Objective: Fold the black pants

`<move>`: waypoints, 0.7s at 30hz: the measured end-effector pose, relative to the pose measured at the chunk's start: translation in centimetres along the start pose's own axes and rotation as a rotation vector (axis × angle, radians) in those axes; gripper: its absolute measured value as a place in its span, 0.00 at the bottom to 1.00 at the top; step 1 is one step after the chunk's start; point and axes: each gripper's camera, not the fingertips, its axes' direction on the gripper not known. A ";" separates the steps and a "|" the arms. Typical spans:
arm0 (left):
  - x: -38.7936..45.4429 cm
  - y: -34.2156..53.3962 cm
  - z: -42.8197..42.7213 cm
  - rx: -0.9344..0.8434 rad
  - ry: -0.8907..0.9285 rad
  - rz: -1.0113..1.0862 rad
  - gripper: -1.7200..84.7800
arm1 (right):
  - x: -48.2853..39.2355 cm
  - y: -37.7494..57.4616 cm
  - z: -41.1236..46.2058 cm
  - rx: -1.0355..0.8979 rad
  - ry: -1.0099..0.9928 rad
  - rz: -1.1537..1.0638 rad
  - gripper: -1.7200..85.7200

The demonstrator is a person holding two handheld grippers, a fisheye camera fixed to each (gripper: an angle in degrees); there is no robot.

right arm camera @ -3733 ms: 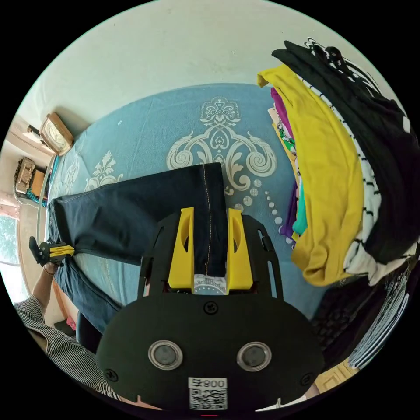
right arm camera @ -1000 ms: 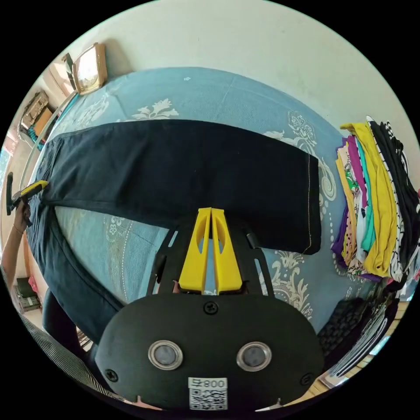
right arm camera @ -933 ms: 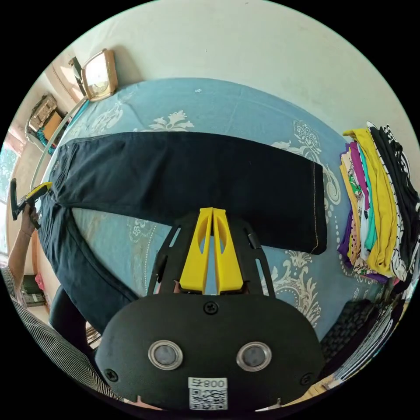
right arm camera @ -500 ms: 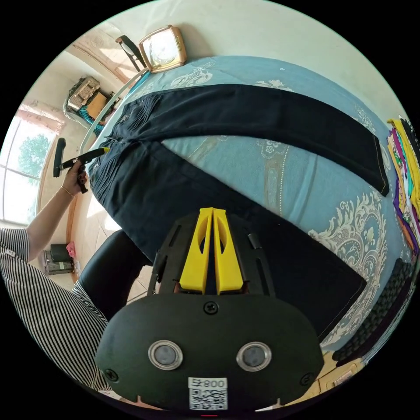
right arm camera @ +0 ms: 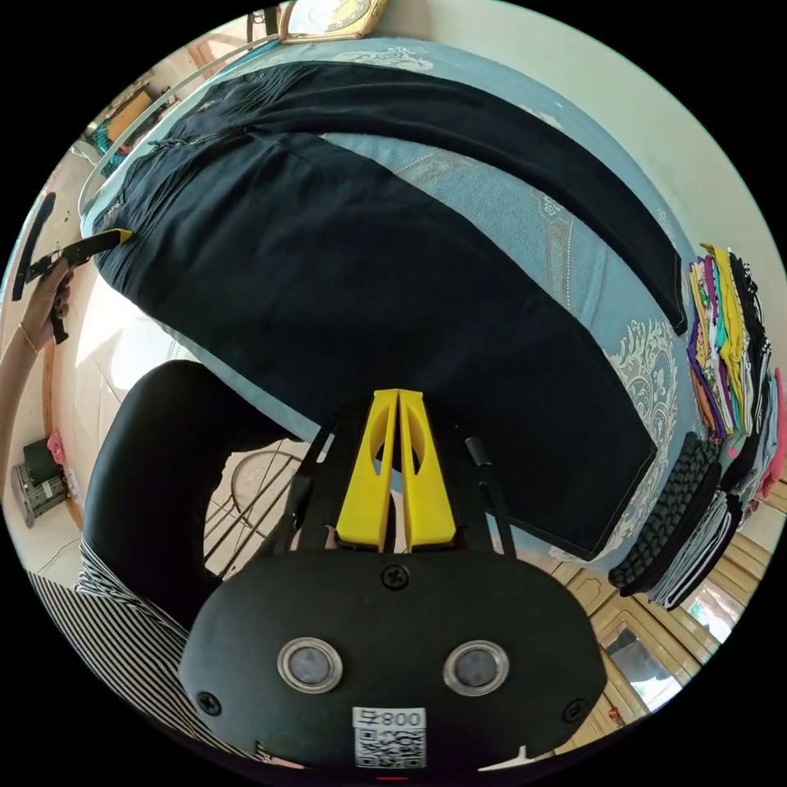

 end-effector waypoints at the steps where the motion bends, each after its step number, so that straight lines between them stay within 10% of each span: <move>1: -0.2 0.6 0.0 0.011 -0.011 -0.002 0.02 | -0.3 -0.1 -0.2 0.006 -0.029 0.046 0.02; 12: -5.8 6.7 -0.6 0.115 0.165 -0.014 0.02 | -8.0 -3.1 -2.2 -0.105 0.059 -0.016 0.02; 21: -17.1 5.8 -1.2 0.327 0.210 -0.219 0.02 | -15.6 -11.3 -10.0 0.229 -0.315 -0.256 0.03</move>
